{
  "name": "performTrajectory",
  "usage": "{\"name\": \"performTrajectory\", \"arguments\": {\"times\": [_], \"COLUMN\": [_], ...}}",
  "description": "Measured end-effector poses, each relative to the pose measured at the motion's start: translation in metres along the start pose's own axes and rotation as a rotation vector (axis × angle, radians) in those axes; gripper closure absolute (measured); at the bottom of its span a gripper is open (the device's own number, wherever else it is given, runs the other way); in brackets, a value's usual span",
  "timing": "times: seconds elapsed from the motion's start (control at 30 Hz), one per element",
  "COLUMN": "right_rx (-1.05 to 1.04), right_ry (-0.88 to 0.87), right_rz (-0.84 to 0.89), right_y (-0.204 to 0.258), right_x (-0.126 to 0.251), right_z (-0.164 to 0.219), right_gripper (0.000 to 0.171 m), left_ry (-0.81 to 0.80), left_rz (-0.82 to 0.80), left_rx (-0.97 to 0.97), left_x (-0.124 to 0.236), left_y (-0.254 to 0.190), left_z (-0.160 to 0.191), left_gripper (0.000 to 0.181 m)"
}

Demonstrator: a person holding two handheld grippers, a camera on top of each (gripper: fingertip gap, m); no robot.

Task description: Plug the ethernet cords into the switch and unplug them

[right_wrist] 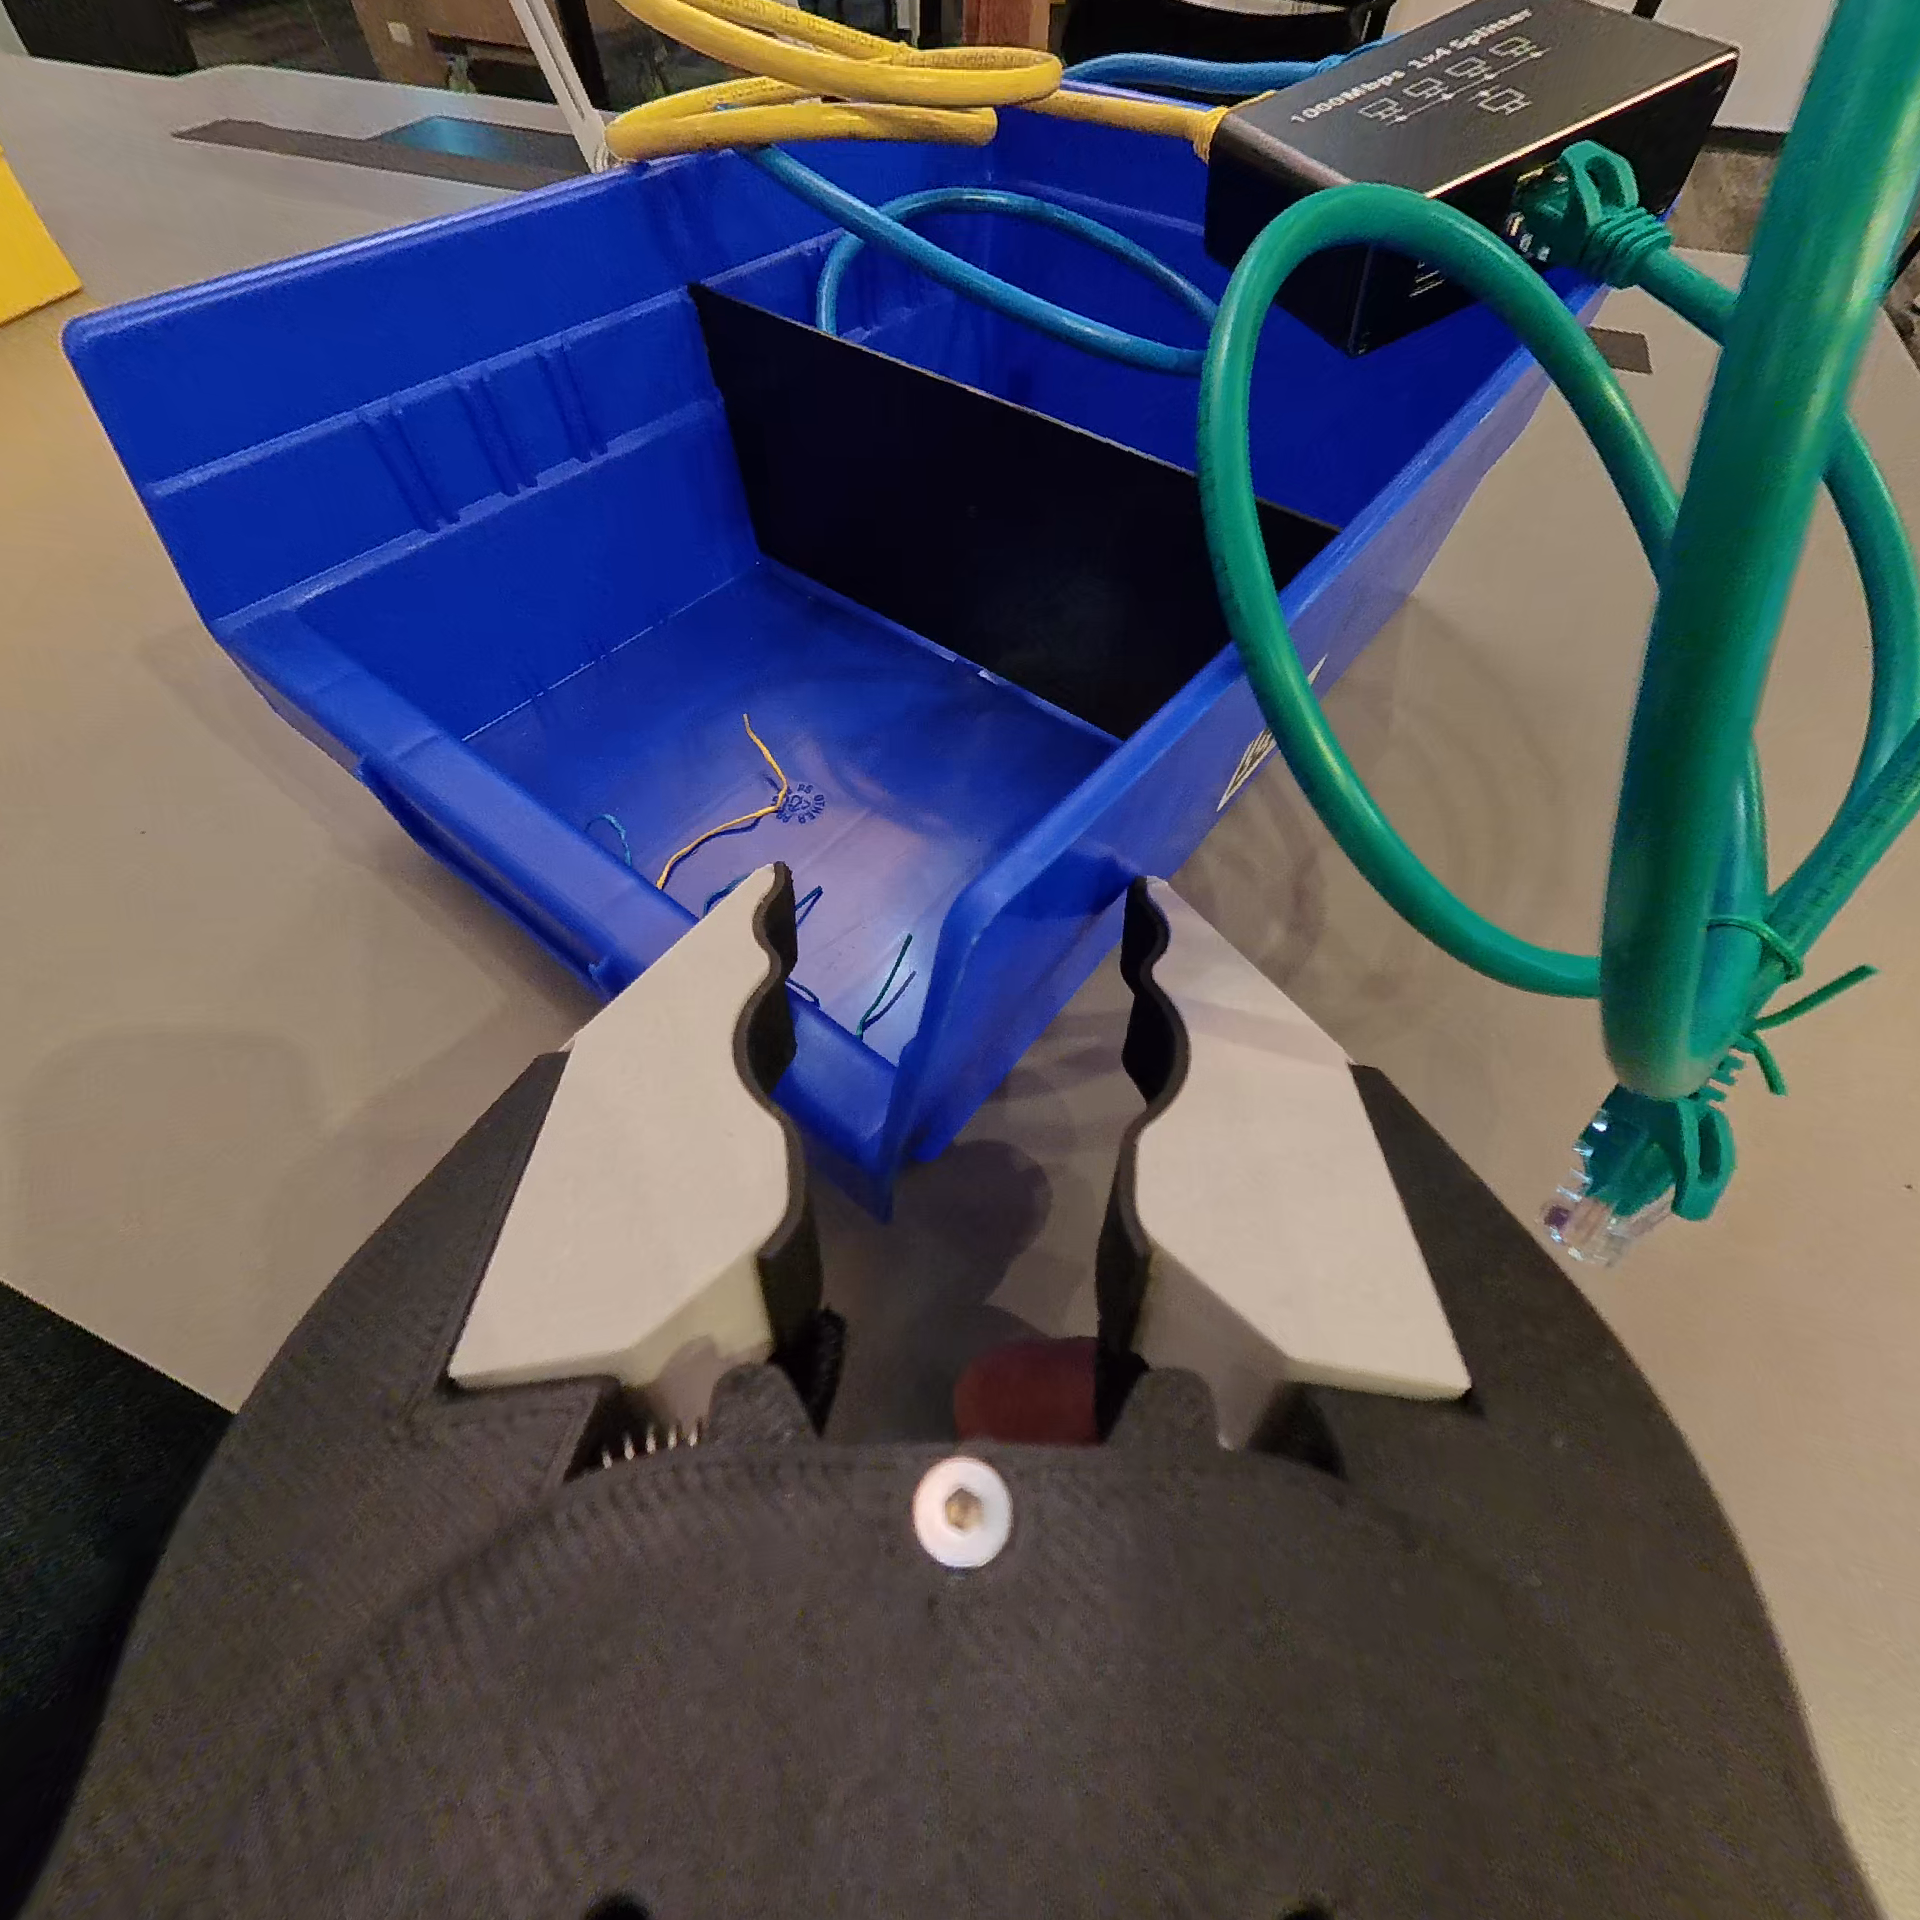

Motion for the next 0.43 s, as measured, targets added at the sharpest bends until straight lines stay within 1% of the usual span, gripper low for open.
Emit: {"name": "performTrajectory", "arguments": {"times": [0.17, 0.43], "right_rx": [0.0, 0.001], "right_ry": [-0.001, -0.003], "right_rz": [0.002, 0.003], "right_y": [0.0, 0.0001], "right_x": [0.0001, 0.0001], "right_z": [0.0, 0.0], "right_gripper": [0.11, 0.11], "left_ry": [-0.006, -0.018], "left_rz": [0.005, 0.006], "left_rx": [0.016, -0.016], "left_x": [0.0006, 0.0009], "left_y": [0.0009, -0.0001], "left_z": [0.0004, 0.0001], "left_gripper": [0.171, 0.167]}}
Point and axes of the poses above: each gripper's, where its closed fingertips meet, x back along the fingers, z out of its underside, y = z × x across the jaws, the point moved 3 cm from there along x, back along the fingers, and after that the axes turned 11 degrees about -x, right-handed, at the moved point
